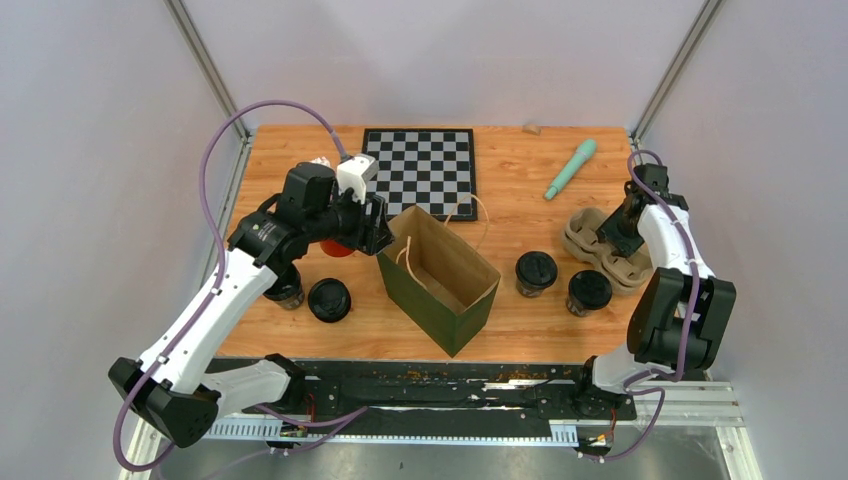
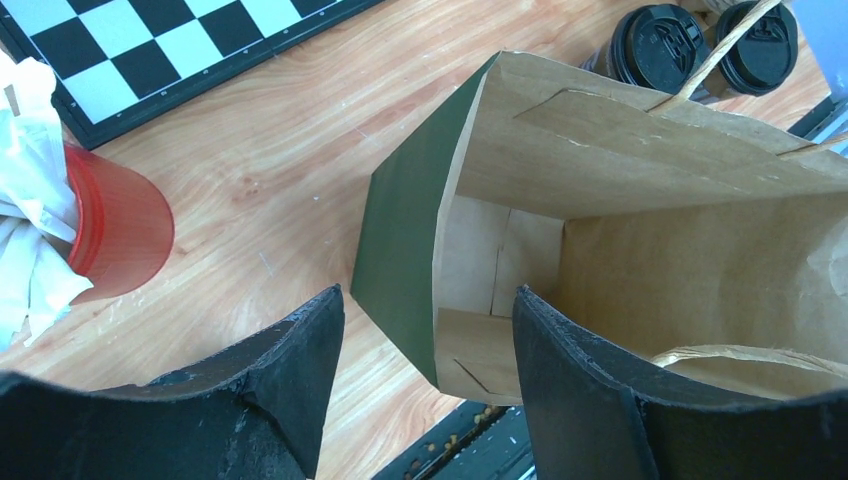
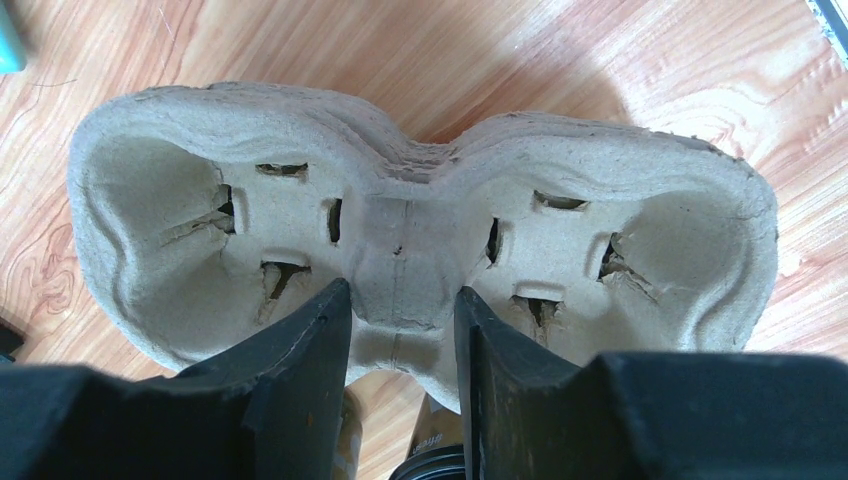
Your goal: Pack the takeout coffee
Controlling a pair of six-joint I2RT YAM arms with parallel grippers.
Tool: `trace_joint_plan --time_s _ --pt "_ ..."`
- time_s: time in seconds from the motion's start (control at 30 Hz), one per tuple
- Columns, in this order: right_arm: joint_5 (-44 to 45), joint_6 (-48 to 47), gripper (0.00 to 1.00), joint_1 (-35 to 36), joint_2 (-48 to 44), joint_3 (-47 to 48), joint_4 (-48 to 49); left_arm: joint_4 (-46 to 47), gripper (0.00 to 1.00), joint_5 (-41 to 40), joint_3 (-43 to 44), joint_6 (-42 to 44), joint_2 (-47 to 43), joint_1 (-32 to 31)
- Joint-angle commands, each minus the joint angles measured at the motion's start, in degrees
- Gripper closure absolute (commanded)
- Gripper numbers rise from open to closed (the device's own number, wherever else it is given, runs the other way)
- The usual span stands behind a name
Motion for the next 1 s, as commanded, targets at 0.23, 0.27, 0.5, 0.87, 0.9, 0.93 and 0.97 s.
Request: trace_joint_plan --time_s 0.23,0.27,0.5,0.87,0.9,0.93,0.97 --pt "-1.0 -1.0 0.54 -0.2 0.1 2.1 0.8 0.7 0.31 2.9 -0.9 0.0 0.2 0.2" --pt "-1.5 -1.2 0.57 -0.2 0.2 1.9 0.9 0.6 0.31 2.9 -0.9 0.0 0.1 0.2" --pt "-1.3 -3.8 0.64 -0.2 -1.5 1.2 1.1 0.0 0.31 2.6 -0.9 0.2 -0.6 0.3" --pt "-5.2 -28.4 0.53 -0.3 -3.9 7.8 -1.3 0.2 0.27 2.9 -1.0 0.3 -2.0 0.3" --pt "-7.3 -31.3 0.53 -0.3 -3.4 7.8 -1.6 0.3 0.27 2.8 -1.1 0.2 -2.0 0.3" --pt "-9.4 -33.0 0.55 -0.3 -2.5 8.3 -2.4 0.6 0.27 2.9 -1.3 -0.2 -2.0 0.2" --pt "-12.0 -35.1 0.57 -0.4 -1.3 9.5 -3.5 1.0 0.27 3.2 -1.6 -0.6 -2.1 0.2"
